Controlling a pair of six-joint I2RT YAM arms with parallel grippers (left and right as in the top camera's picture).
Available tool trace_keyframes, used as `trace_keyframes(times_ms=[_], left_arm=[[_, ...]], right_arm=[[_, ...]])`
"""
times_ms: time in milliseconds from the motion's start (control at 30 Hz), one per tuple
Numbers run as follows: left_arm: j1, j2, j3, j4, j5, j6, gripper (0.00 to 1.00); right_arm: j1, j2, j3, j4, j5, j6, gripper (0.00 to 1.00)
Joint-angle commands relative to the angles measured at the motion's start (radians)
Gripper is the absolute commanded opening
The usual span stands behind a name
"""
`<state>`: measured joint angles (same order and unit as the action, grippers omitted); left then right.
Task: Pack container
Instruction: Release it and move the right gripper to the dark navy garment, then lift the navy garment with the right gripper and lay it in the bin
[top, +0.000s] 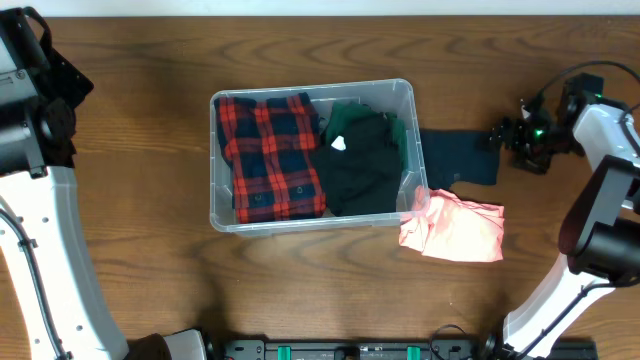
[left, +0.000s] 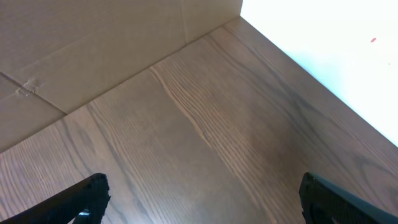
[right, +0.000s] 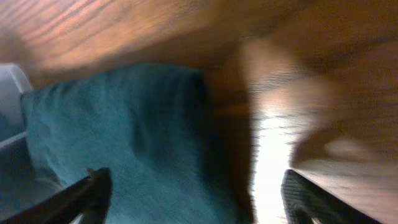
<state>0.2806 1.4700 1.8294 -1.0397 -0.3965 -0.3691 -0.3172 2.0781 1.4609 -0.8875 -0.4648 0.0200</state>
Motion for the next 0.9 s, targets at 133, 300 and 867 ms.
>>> trace_keyframes(times_ms=[133, 300, 867], left_arm=[[0.004, 0.005, 0.001, 0.0, -0.016, -0.002, 0.98], [0.004, 0.005, 0.001, 0.0, -0.016, -0.002, 0.98], [0.004, 0.005, 0.001, 0.0, -0.016, -0.002, 0.98]], right_arm=[[0.091, 0.023, -0.001, 0.021, -0.039, 0.009, 0.52], [0.111, 0.022, 0.0, 0.029, 0.057, 0.01, 0.01], [0.076, -0.386, 0.235, -0.08, -0.222, -0.033, 0.01]])
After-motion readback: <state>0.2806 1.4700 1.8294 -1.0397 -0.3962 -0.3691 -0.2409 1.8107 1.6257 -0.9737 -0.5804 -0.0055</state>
